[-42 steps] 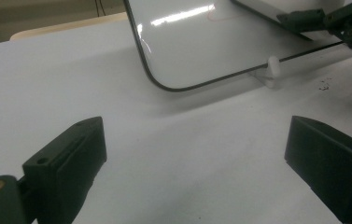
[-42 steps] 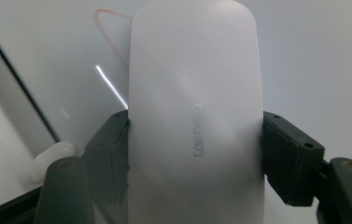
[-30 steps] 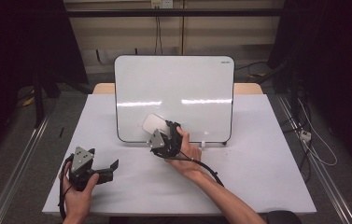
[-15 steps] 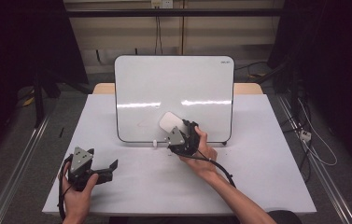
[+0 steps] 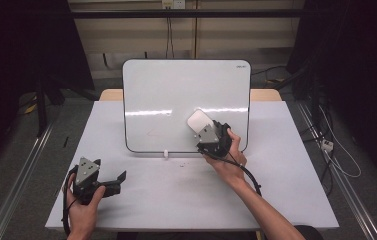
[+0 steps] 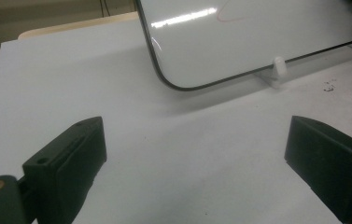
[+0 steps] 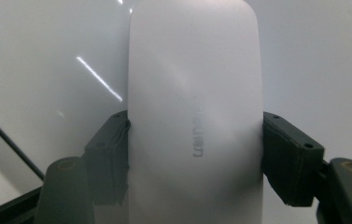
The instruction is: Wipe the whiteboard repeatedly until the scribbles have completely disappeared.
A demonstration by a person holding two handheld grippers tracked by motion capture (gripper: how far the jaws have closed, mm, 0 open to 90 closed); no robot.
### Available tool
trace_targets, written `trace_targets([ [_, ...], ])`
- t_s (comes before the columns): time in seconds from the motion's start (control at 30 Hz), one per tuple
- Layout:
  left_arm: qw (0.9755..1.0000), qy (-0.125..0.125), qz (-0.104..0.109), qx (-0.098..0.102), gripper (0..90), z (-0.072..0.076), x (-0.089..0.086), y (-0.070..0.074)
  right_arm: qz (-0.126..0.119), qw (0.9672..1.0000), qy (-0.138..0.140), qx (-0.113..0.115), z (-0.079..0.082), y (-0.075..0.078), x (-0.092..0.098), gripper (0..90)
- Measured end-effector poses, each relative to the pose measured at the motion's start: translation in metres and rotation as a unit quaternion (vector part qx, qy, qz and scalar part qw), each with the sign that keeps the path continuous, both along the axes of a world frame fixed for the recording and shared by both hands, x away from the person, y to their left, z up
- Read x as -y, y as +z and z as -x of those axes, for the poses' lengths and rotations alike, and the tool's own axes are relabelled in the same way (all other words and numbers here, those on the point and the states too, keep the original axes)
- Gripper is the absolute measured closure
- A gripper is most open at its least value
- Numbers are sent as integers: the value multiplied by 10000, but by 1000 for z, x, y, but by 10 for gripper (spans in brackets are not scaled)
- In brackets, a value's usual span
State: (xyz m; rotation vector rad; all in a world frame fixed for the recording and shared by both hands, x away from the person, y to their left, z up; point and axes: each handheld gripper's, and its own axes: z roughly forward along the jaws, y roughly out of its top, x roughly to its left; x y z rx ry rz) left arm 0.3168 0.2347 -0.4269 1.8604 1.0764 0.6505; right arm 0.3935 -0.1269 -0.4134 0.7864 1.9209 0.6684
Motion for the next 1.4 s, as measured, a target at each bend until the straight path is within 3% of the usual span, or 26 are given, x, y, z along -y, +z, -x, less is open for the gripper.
trace_targets([
  [0.4,10000,-50,-33,-22,56,-2,5,-1,-100,9998,-107,92,-1,0,-12,318],
  [0.8,10000,-29,6,-16,56,-1,2,0,-78,9998,147,95,-8,2,-45,318],
  [1.4,10000,-39,16,5,57,-1,2,0,-108,9997,198,127,-18,10,-69,317],
])
